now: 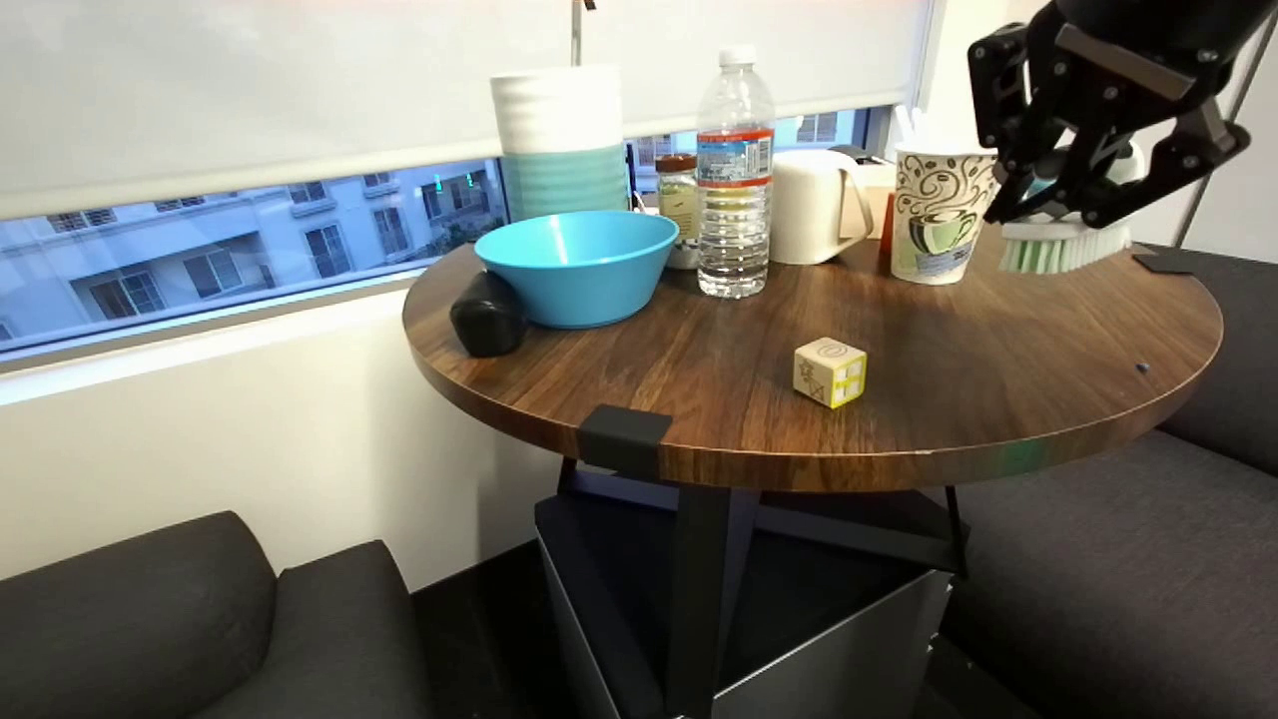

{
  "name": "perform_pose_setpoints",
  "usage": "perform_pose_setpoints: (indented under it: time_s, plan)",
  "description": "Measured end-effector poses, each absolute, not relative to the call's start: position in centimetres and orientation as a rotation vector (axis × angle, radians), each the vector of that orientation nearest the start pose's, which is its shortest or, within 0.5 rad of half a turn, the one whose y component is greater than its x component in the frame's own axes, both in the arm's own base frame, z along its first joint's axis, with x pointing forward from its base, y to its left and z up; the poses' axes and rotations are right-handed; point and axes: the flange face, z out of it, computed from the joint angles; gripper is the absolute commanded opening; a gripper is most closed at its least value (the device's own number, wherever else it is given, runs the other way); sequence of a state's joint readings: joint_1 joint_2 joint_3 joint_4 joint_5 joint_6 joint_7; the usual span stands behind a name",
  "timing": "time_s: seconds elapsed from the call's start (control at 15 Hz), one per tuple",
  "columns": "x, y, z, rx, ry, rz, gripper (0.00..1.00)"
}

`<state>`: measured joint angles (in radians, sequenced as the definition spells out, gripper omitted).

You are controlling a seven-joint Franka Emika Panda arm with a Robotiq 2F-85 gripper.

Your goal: Use the brush to sweep the small objects off of the table

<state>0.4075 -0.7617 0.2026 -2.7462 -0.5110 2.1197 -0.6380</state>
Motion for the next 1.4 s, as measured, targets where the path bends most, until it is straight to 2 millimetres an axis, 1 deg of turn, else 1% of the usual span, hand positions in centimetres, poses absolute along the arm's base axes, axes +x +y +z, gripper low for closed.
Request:
perform_pose_setpoints:
  time_s: [0.2, 0.33, 0.73, 1.0, 1.4]
  plan:
    - [29.5, 16.6, 44.9, 1.904, 1.652, 0.156, 0.02]
    - [30.2, 16.4, 44.5, 1.907, 1.638, 0.169, 0.02]
    - [31.5, 15.9, 42.1, 1.945, 1.666, 0.106, 0.02]
    - [31.9, 15.7, 40.9, 1.977, 1.683, 0.069, 0.02]
    - [31.9, 15.9, 39.7, 2.043, 1.699, 0.038, 0.02]
